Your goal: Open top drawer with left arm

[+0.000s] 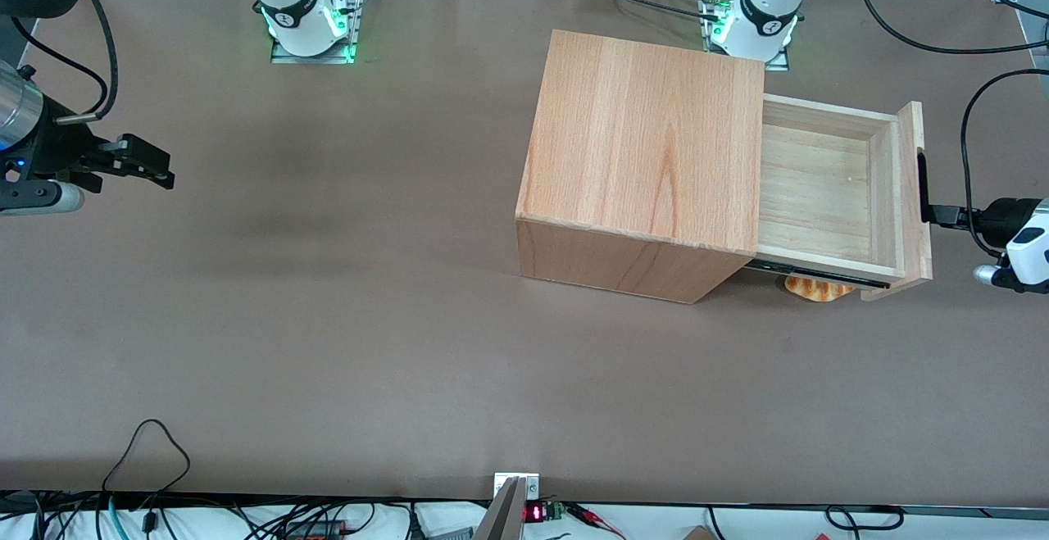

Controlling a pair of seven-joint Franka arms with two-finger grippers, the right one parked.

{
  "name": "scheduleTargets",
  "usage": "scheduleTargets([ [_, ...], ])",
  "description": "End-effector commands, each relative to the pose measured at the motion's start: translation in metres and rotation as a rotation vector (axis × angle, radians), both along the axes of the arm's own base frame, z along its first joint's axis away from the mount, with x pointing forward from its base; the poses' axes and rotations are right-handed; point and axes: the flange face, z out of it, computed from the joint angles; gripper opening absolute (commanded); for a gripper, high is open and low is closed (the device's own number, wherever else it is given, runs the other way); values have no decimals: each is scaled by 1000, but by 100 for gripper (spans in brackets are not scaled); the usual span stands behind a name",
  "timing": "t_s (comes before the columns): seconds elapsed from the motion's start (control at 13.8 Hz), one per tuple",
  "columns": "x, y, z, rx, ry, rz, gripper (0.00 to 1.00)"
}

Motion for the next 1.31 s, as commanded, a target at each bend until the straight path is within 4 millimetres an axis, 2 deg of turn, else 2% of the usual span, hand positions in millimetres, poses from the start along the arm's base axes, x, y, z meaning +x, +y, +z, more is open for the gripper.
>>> scheduleTargets([
  [0.0, 11, 15, -12, -2, -24, -5, 100],
  [0.58, 11, 6, 3, -66, -24, 16, 100],
  [1.23, 5, -6, 5, -165, 28, 30, 100],
])
